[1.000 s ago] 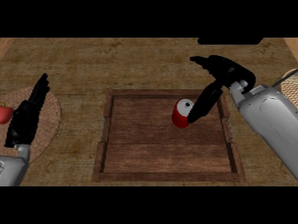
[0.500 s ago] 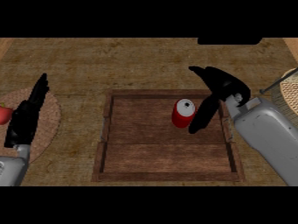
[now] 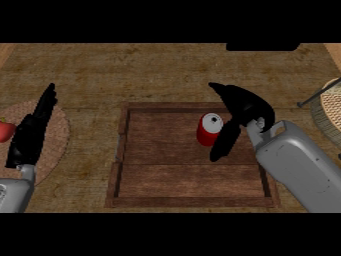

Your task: Pick the can from the tray and place it in the tiered basket

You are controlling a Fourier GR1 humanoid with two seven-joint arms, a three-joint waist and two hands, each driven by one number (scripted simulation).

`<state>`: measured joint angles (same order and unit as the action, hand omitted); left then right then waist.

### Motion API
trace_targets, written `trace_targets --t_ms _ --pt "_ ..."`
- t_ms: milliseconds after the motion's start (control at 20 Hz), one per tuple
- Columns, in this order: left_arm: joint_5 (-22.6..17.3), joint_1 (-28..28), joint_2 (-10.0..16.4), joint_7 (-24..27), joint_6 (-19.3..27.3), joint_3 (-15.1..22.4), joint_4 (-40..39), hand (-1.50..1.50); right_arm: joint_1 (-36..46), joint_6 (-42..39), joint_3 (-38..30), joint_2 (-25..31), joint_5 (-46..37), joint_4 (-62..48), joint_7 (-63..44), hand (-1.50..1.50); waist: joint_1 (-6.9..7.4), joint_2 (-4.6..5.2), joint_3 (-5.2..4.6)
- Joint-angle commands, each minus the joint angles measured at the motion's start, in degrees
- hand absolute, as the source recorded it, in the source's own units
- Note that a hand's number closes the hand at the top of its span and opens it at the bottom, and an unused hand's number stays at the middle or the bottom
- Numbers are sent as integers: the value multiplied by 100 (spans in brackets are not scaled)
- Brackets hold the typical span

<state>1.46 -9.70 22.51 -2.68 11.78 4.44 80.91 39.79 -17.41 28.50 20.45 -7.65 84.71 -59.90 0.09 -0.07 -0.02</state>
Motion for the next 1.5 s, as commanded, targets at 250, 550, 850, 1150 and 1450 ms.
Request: trace_targets --t_ms 250,550,850,1150,1450 --pt "-135 173 228 201 -447 -450 -30 0 -156 -252 -137 -353 -284 -101 -672 -150 9 0 -1" --pt "279 194 -254 271 -184 -239 -43 0 -326 -476 -409 -426 -559 -339 -319 -150 -3 3 0" --pt "384 121 -344 -81 -243 -278 282 0 -149 -458 -480 -921 -936 -1261 198 -150 23 10 1" --pt "558 71 -500 -58 -233 -341 170 0 63 -607 -810 -1233 -1059 -1884 497 -150 32 16 1" --pt "679 107 -576 -136 -227 -314 201 0 -481 -1051 -411 -1468 -968 -1642 659 150 25 14 1"
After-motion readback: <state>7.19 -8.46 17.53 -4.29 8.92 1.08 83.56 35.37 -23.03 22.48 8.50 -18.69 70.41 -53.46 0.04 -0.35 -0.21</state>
